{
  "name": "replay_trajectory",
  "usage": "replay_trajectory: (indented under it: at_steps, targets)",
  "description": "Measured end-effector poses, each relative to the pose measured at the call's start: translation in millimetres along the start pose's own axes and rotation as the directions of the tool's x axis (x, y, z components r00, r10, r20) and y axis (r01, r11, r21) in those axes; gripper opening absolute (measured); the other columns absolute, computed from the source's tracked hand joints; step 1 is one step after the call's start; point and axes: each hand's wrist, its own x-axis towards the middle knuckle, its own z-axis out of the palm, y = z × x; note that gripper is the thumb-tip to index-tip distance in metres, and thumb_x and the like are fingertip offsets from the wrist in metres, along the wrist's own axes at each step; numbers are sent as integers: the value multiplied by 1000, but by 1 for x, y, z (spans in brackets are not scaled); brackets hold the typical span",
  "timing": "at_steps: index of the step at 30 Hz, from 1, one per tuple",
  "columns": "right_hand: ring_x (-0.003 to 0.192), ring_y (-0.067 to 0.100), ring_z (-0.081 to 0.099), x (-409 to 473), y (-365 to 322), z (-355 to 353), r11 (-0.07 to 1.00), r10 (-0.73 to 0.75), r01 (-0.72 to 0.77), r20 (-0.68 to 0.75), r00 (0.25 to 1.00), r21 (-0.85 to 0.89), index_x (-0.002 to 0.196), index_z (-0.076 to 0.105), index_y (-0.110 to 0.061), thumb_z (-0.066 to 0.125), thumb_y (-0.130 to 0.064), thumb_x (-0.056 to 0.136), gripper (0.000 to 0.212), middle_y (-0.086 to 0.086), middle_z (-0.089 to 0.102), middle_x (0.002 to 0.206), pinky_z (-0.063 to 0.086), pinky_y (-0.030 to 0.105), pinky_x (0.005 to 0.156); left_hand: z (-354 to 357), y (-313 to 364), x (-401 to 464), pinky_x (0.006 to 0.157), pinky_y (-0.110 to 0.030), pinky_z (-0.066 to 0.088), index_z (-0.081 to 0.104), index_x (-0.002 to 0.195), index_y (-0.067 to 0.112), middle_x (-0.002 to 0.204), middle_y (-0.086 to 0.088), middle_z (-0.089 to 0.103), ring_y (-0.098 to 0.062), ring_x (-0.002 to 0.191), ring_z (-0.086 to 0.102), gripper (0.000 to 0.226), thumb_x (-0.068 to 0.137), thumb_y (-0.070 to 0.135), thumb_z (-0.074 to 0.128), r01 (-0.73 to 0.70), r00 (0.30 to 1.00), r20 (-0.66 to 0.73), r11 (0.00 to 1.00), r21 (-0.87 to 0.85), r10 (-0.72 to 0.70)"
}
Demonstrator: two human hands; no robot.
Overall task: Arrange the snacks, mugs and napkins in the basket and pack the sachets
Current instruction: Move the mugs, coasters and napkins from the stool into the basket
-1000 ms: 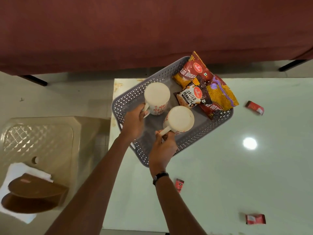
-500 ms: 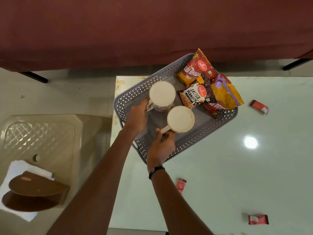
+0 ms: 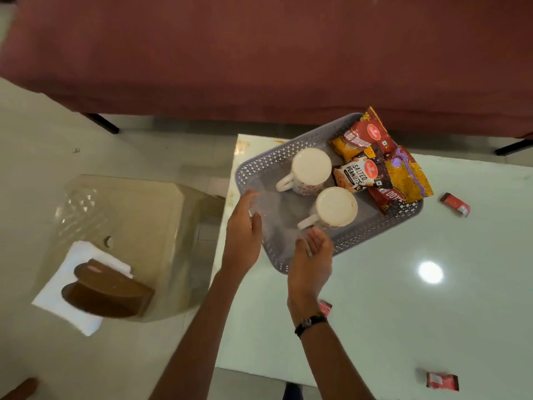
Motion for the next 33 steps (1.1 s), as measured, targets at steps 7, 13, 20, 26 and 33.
replay_trajectory:
  at_steps: [7, 13, 20, 26, 33]
  targets:
    - [90, 7, 63, -84, -1, 37, 943, -186, 311, 589, 786, -117, 100, 65, -11, 56, -1, 89, 17, -4, 68, 97, 45, 3, 77, -89, -35, -90, 97, -33, 48, 54, 122, 11, 123, -3, 60, -14, 114, 56, 30, 94, 4, 45, 106, 886, -446, 992, -73, -128]
    - [108, 12, 60, -153, 28, 92, 717, -165, 679, 908, 385, -157, 120, 61, -9, 56, -12, 92, 28, 3, 66, 119, 43, 12, 92, -147, -87, -132, 101, -41, 46, 46, 129, 8, 132, -2, 51, -19, 122, 49, 39, 91, -1, 44, 268, 583, -715, 922, -280, -386]
    - [109, 25, 61, -183, 53, 128, 431, -93, 883, 965, 246, -184, 130, 53, -12, 53, -25, 95, 38, 9, 64, 122, 51, 37, 93, -160, -129, -142, 100, -20, 38, 22, 145, 22, 150, -2, 37, -14, 132, 41, 52, 98, 33, 41, 343, 632, -504, 796, -499, -589]
    - [84, 28, 65, -187, 63, 140, 277, -127, 942, 965, 229, -187, 110, 62, -10, 42, -23, 99, 27, 10, 70, 98, 51, 32, 70, -156, -143, -136, 83, -6, 40, 20, 144, 32, 138, 8, 48, -4, 119, 50, 52, 97, 40, 40, 332, 714, -370, 752, -570, -595]
    - [84, 27, 67, -176, 61, 129, 358, -240, 917, 931, 274, -177, 109, 64, -8, 41, -18, 99, 27, 11, 71, 96, 56, 35, 78, -153, -149, -130, 103, -24, 31, 29, 139, 40, 137, 16, 45, -7, 130, 41, 44, 97, 53, 23, 300, 685, -365, 701, -647, -631]
